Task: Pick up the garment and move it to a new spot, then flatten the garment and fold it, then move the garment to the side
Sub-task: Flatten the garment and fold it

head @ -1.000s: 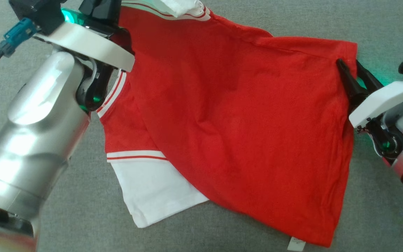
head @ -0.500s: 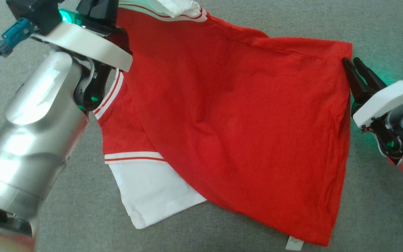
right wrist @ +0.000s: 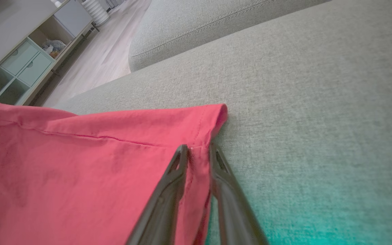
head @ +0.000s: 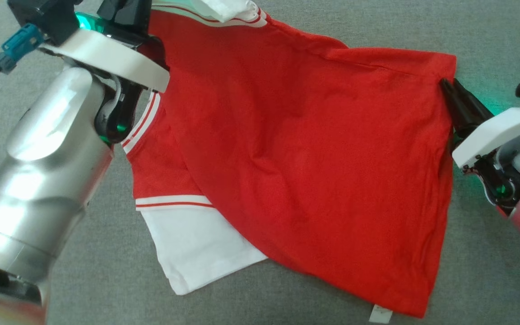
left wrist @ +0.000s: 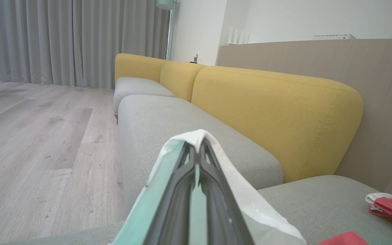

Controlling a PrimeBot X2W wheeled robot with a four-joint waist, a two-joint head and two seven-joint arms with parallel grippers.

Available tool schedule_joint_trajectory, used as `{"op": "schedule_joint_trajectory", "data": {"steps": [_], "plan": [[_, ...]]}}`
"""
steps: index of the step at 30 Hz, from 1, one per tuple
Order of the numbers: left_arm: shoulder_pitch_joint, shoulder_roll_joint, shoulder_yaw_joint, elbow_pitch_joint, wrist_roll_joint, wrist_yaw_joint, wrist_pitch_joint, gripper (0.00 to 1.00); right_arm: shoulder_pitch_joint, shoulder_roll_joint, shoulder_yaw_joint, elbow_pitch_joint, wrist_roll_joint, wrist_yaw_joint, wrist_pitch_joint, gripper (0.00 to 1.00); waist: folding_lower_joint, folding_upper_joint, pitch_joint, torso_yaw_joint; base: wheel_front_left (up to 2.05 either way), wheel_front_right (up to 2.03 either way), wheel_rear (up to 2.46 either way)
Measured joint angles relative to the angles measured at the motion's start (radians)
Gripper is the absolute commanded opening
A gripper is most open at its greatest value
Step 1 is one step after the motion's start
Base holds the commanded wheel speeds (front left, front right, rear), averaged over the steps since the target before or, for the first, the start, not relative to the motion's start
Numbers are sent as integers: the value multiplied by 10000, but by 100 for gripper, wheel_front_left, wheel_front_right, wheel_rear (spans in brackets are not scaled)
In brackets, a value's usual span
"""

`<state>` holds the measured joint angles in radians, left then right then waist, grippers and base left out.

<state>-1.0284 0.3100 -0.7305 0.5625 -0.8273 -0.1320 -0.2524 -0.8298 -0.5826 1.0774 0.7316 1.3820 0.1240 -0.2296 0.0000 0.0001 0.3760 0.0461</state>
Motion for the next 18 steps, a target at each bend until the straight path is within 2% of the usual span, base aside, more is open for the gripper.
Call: {"op": "schedule_joint_trajectory", "data": {"steps": [11,13,15,17,18], "plan": [[0,2,63,10,-2,0,0,0,-72,-40,171,13,88,0,-88,33,0,0,-37,-14,0,0,0],[0,2,61,12,-2,0,0,0,-121,-54,180,19,88,0,-98,30,0,0,-29,-17,0,0,0],[0,2,59,13,-2,0,-2,0,-215,-79,194,42,88,0,-100,20,0,0,-18,-17,0,0,0],[0,2,54,15,-2,0,0,0,-251,-115,198,44,88,0,-113,0,0,0,-11,-18,0,0,0],[0,4,52,17,-2,0,0,0,-251,-132,211,54,88,0,-113,0,0,0,-10,-18,0,0,0]]}}
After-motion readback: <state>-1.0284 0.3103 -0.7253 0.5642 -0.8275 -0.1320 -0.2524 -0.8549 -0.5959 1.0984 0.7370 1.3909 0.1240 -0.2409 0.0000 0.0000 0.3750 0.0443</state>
